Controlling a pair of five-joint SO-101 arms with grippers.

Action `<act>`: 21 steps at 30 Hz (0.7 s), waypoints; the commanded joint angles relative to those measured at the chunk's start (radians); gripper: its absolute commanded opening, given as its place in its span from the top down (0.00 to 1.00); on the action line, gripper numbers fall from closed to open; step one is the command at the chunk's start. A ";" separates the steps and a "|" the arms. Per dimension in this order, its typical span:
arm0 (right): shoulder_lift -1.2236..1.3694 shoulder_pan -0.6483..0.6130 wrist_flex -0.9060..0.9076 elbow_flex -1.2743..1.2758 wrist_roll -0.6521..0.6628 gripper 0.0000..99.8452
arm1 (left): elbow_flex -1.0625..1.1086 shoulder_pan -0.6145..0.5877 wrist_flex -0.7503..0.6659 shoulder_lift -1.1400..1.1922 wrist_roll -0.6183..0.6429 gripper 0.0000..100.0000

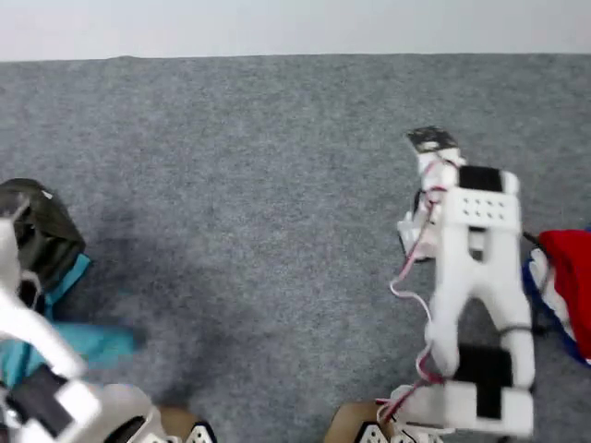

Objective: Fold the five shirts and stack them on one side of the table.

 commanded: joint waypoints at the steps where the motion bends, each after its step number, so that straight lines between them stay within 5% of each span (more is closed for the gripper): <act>1: 0.165 -0.025 -0.013 -0.175 0.005 0.99 | -0.074 0.115 -0.003 -0.195 0.112 1.00; 9: 0.605 -0.041 -0.002 -0.535 0.006 0.99 | -0.166 0.249 -0.049 -0.327 0.319 1.00; 21: 0.805 0.002 0.137 -0.638 0.110 0.99 | -0.321 0.250 -0.043 -0.336 0.359 1.00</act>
